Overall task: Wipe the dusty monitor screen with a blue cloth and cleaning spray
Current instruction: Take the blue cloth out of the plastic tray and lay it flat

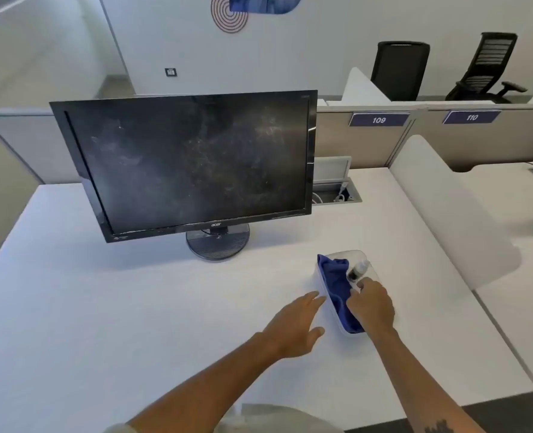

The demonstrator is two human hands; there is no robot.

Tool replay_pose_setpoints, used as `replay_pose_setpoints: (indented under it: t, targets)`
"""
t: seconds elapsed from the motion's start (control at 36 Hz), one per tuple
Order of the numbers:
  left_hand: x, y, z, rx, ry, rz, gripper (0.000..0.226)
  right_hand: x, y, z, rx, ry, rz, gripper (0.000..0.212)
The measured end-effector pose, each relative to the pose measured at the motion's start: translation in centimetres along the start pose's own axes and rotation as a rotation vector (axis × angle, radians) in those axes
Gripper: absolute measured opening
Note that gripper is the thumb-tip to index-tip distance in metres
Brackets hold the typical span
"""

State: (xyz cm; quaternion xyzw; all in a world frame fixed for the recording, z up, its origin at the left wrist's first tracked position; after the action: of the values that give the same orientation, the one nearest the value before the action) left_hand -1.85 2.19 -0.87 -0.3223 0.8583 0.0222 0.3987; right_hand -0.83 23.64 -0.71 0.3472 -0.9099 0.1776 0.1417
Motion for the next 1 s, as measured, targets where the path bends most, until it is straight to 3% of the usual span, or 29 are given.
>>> replay_pose_setpoints:
  t: [0.08, 0.17, 0.33, 0.44, 0.58, 0.86, 1.0]
  targets:
    - [-0.4, 0.7, 0.5, 0.027, 0.019, 0.02, 0.08, -0.6, 0.5, 0.6, 0.149, -0.122, 0.04, 0.041]
    - [-0.6, 1.1, 1.1, 0.055, 0.044, 0.024, 0.083, -0.7, 0.5, 1.1, 0.241, -0.164, 0.085, 0.049]
    - [-0.5, 1.7, 2.2, 0.113, 0.069, 0.037, 0.086, -1.0, 1.0, 1.9, 0.28, -0.171, 0.085, 0.05]
    - [-0.2, 1.9, 2.8, 0.119, 0.074, 0.028, 0.088, -1.2, 1.7, 2.1, 0.282, -0.194, 0.093, 0.04]
    - [-0.3, 2.0, 3.2, 0.127, 0.049, 0.025, 0.089, -1.6, 2.0, 2.6, 0.317, -0.065, 0.146, 0.014]
    - [-0.9, 1.4, 2.7, 0.124, 0.1, 0.048, 0.08, -0.7, 1.4, -0.7, 0.268, 0.193, 0.038, 0.013]
    - [-0.1, 0.9, 1.7, -0.057, 0.034, -0.002, 0.068, 0.6, 0.7, -4.1, 0.226, 0.437, -0.056, 0.019]
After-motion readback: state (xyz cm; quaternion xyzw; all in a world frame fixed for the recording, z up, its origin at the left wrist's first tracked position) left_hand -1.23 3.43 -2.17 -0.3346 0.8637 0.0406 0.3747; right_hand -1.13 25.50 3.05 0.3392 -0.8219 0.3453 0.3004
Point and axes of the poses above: each hand's wrist, its own y-axis towards the middle knuckle, its own z-axis out of the palm, x = y × z, the point moved 3 cm from there along y, towards the middle knuckle, and after that the axes turned 6 degrees about z, right-handed, at the moved point
